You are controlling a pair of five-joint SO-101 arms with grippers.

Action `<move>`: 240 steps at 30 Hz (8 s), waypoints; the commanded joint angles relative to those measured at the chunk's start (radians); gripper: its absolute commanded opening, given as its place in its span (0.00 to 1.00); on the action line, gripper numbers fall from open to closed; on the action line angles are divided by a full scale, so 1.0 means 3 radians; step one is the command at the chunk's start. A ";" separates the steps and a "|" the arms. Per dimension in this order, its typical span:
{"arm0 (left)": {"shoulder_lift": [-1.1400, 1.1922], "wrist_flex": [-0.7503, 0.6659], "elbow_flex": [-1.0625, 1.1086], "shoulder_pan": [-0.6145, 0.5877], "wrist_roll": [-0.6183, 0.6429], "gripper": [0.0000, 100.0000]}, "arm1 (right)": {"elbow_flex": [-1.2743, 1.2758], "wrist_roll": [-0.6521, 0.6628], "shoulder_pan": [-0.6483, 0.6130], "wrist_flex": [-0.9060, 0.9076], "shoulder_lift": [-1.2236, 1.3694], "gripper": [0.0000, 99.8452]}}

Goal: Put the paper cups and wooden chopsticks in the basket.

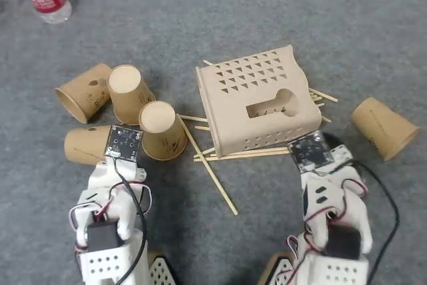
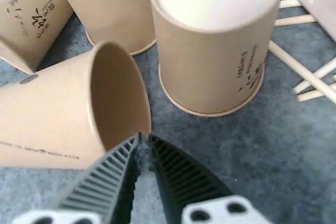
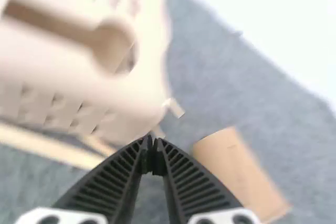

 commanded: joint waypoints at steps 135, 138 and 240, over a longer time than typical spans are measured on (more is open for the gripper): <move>-0.0051 0.0000 -0.0023 -0.0010 -0.0061 0.02 | -0.5473 0.0869 -0.0003 0.2038 0.7117 0.23; -0.0051 0.0000 -0.0023 -0.0010 -0.0061 0.02 | -0.5411 0.0875 -0.0008 0.1859 0.7265 0.22; -0.0051 0.0000 -0.0023 -0.0005 -0.0061 0.02 | -0.3120 -0.0762 0.1547 0.1051 0.3874 0.28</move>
